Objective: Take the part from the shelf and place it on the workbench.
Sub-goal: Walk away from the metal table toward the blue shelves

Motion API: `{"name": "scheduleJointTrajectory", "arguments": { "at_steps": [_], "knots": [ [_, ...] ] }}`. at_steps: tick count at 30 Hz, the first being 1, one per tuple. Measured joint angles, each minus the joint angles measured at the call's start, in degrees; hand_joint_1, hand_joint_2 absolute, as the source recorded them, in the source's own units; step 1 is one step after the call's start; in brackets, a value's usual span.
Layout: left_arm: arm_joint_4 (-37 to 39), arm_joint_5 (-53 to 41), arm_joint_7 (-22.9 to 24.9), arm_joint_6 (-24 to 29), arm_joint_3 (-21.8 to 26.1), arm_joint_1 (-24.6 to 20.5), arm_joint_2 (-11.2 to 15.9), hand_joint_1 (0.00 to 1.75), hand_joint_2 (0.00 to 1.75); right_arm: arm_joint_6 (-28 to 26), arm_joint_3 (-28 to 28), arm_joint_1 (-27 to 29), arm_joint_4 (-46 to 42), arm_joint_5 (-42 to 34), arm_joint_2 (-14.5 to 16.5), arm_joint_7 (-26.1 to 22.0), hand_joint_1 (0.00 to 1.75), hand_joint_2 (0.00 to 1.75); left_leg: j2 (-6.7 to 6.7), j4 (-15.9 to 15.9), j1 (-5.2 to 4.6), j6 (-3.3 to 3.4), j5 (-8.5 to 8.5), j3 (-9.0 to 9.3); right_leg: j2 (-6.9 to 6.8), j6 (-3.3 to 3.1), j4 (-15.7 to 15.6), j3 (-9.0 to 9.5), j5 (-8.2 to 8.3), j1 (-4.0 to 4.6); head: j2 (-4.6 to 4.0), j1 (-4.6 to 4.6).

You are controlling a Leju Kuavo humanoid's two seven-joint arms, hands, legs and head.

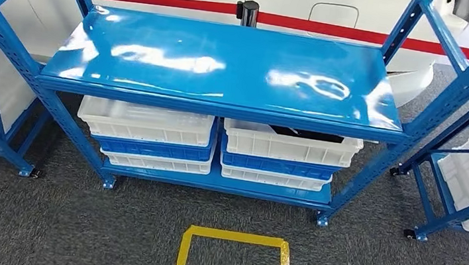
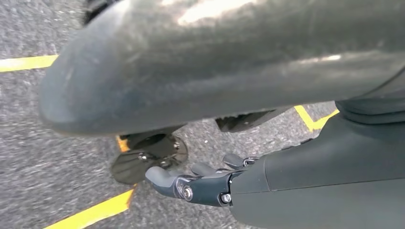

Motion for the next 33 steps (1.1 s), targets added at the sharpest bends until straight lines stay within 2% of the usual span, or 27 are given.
{"name": "scheduleJointTrajectory", "arguments": {
  "at_steps": [2,3,4,5,6,7,8,9,10,11,13,14,15,16,18,19,20,21,22,24,25,26,28,29,30,31,33],
  "knots": [
    [0.0,0.0,0.01,-0.01,-0.01,0.03,-0.04,0.0,0.0,0.0,0.0,0.03,0.0,-0.01,-0.02,-0.02,0.0,0.0,-0.2,-0.19,0.04,0.04,-1.2,1.33,-0.01,-0.23,4.46,-4.87,-3.13,-0.08,0.01,0.03],
    [0.01,0.0,0.01,-0.01,0.0,0.08,-0.05,0.0,0.0,0.0,0.0,0.1,0.0,-0.01,-0.04,-0.03,0.0,0.0,-0.33,-0.21,0.07,0.0,-1.87,2.14,-0.01,-0.2,4.62,-6.2,-4.32,-0.11,0.0,0.04],
    [0.01,0.0,0.01,-0.01,-0.01,0.12,-0.05,0.0,0.0,0.0,0.0,0.21,0.0,-0.01,-0.07,-0.03,0.0,0.0,-0.5,-0.2,0.1,-0.08,-2.56,3.04,-0.01,0.04,3.39,-6.78,-4.59,-0.15,0.0,0.04],
    [0.01,0.0,0.01,-0.01,-0.01,0.14,-0.07,0.0,0.0,0.0,0.0,0.32,0.0,0.0,-0.1,-0.04,0.0,0.0,-0.62,-0.21,0.15,-0.2,-3.28,4.0,-0.02,0.48,0.98,-6.75,-3.75,-0.18,0.0,0.05],
    [0.01,0.0,0.01,-0.01,-0.01,0.16,-0.08,0.0,0.0,0.0,0.0,0.42,0.0,0.0,-0.13,-0.04,0.0,0.0,-0.7,-0.24,0.18,-0.37,-4.05,4.8,-0.06,1.1,-2.3,-6.36,-1.71,-0.19,0.0,0.06],
    [0.03,0.0,0.01,-0.01,-0.01,0.18,-0.08,0.0,0.0,0.01,0.0,0.56,0.03,0.0,-0.14,-0.04,0.0,0.0,-0.72,-0.25,0.17,-0.59,-4.84,5.54,-0.17,1.79,-5.53,-5.85,1.52,-0.19,0.0,0.12],
    [0.05,0.0,0.01,-0.01,-0.01,0.19,-0.08,0.0,0.0,0.02,0.01,0.6,0.07,0.0,-0.14,-0.04,0.0,0.0,-0.75,-0.27,0.1,-0.83,-5.63,6.19,-0.38,2.02,-8.15,-5.38,4.48,-0.15,-0.01,0.13],
    [0.08,0.0,0.02,-0.01,0.0,0.18,-0.08,0.0,0.0,0.03,0.01,0.59,0.1,0.0,-0.15,-0.04,0.0,0.0,-0.73,-0.45,0.01,-1.12,-6.35,6.64,-0.52,1.73,-9.76,-4.77,6.66,0.01,-0.01,0.14],
    [0.09,-0.01,0.02,-0.01,0.0,0.16,-0.08,0.0,0.0,0.04,0.01,0.5,0.13,0.0,-0.15,-0.04,0.0,0.0,-0.71,-0.79,-0.06,-1.42,-6.92,7.3,-0.58,1.04,-10.44,-4.28,7.78,0.18,-0.01,0.08],
    [0.07,-0.01,0.03,-0.01,-0.01,0.12,-0.07,0.0,0.0,0.04,0.01,0.35,0.12,0.01,-0.16,-0.04,0.0,0.0,-0.7,-0.94,-0.11,-1.72,-7.11,8.03,-0.56,0.02,-10.81,-3.83,7.6,0.28,-0.01,0.04],
    [-0.01,-0.01,0.03,0.0,-0.02,0.0,-0.07,0.0,0.0,0.04,0.0,0.2,0.08,0.04,-0.16,-0.04,0.0,0.0,-0.53,0.1,-0.06,-2.27,-7.01,8.77,-0.26,-1.42,-11.33,-2.21,7.19,0.02,0.0,-0.1],
    [-0.04,0.02,0.02,0.01,-0.02,-0.09,-0.07,0.0,0.0,0.04,0.0,0.19,0.07,0.06,-0.16,-0.04,0.0,0.0,-0.36,2.14,-0.04,-2.53,-6.81,8.19,-0.19,-1.91,-11.54,-1.27,6.88,-0.19,0.01,-0.21],
    [-0.06,0.03,-0.01,0.01,-0.02,-0.19,-0.08,0.0,0.0,0.04,0.01,0.15,0.07,0.08,-0.15,-0.04,0.0,0.0,-0.16,5.12,0.03,-2.78,-6.94,6.5,-0.15,-2.25,-11.61,-0.17,6.48,-0.34,0.01,-0.37],
    [-0.06,0.05,-0.03,0.01,-0.02,-0.25,-0.08,0.0,0.0,0.04,0.01,0.1,0.07,0.08,-0.15,-0.04,0.0,0.0,0.01,8.78,0.11,-3.02,-7.52,4.01,-0.16,-2.48,-11.64,0.68,5.83,-0.35,0.01,-0.49],
    [-0.05,0.07,-0.04,0.01,-0.02,-0.17,-0.09,0.0,0.0,0.04,0.01,0.07,0.07,0.08,-0.14,-0.04,0.0,0.0,0.18,14.72,0.31,-3.38,-10.78,-1.69,-0.04,-2.65,-11.64,2.43,4.31,-0.36,0.01,-0.59],
    [-0.04,0.07,-0.04,0.01,-0.02,-0.07,-0.09,0.0,0.0,0.04,0.0,0.13,0.07,0.08,-0.14,-0.03,0.0,0.0,0.22,15.87,0.38,-3.47,-12.8,-3.94,0.06,-2.64,-11.64,3.48,3.47,-0.37,0.01,-0.62],
    [-0.04,0.07,-0.03,0.02,-0.02,0.02,-0.09,0.0,0.0,0.04,0.0,0.23,0.07,0.08,-0.14,-0.02,0.0,0.0,0.26,15.58,0.43,-3.48,-14.05,-5.52,0.17,-2.58,-11.64,4.65,2.6,-0.39,0.0,-0.61],
    [-0.03,0.09,-0.04,0.05,-0.02,0.09,-0.08,0.0,0.0,0.04,0.0,0.33,0.07,0.08,-0.13,0.0,0.0,0.0,0.31,13.96,0.46,-3.38,-13.6,-6.47,0.25,-2.47,-11.64,5.92,1.68,-0.41,0.0,-0.61],
    [-0.01,0.11,-0.07,0.14,-0.02,0.21,-0.08,0.0,0.0,0.04,0.0,0.47,0.08,0.08,-0.12,0.02,0.0,0.0,0.35,11.39,0.47,-3.19,-10.75,-6.96,0.3,-2.3,-11.71,6.9,0.77,-0.43,0.0,-0.61],
    [0.24,0.16,-0.31,0.46,-0.01,0.64,-0.05,0.0,0.0,0.05,0.0,0.49,0.19,0.07,-0.09,0.03,0.0,0.0,0.52,6.18,0.29,-2.69,-1.8,-7.47,0.54,-1.8,-11.63,8.74,-1.13,-0.21,0.0,-0.71],
    [0.33,0.17,-0.45,0.64,-0.01,0.82,-0.07,0.0,0.0,0.05,0.0,0.47,0.23,0.07,-0.1,0.03,0.0,0.0,0.56,4.71,0.14,-2.39,1.5,-7.35,0.65,-1.44,-11.91,9.37,-1.84,-0.1,-0.01,-0.74],
    [0.39,0.17,-0.6,0.78,-0.01,0.88,-0.09,0.0,0.0,0.05,0.0,0.38,0.26,0.06,-0.11,0.03,0.0,0.0,0.57,4.05,0.0,-2.07,2.98,-7.15,0.75,-0.94,-11.98,10.1,-2.14,0.01,-0.01,-0.74],
    [0.28,0.2,-0.75,0.95,-0.02,0.62,-0.17,0.0,0.0,0.04,0.0,0.31,0.2,0.04,-0.22,0.03,0.0,0.0,0.33,3.52,0.02,-1.46,2.84,-6.04,0.65,-0.03,-11.81,10.6,-1.91,-0.11,-0.01,-0.74],
    [0.24,0.2,-0.76,1.17,-0.02,0.46,-0.19,0.0,0.0,0.04,0.0,0.22,0.19,0.03,-0.26,0.03,0.0,0.0,0.19,3.1,0.14,-1.18,2.75,-5.53,0.55,0.26,-10.35,9.99,-1.66,-0.14,-0.01,-0.74],
    [0.2,0.18,-0.58,1.64,-0.02,0.31,-0.21,0.0,0.0,0.04,0.0,0.11,0.18,0.02,-0.29,0.04,0.0,0.0,0.06,2.71,0.26,-0.93,2.6,-5.0,0.45,0.26,-7.94,8.51,-1.9,-0.16,-0.01,-0.73],
    [0.19,0.12,-0.17,2.43,-0.03,0.19,-0.23,0.0,0.44,0.03,0.0,-0.03,0.18,0.02,-0.31,0.09,0.0,0.0,-0.04,2.39,0.35,-0.73,2.32,-4.49,0.39,0.04,-4.52,6.14,-2.77,-0.17,-0.01,-0.68],
    [0.18,-0.12,1.15,4.68,-0.04,0.06,-0.25,0.0,1.31,-0.05,0.0,-0.21,0.18,0.01,-0.29,0.29,0.0,0.0,-0.16,2.06,0.23,-0.42,1.49,-3.63,0.36,-0.55,2.09,0.75,-5.75,-0.06,-0.01,-0.61]
  ]
}}
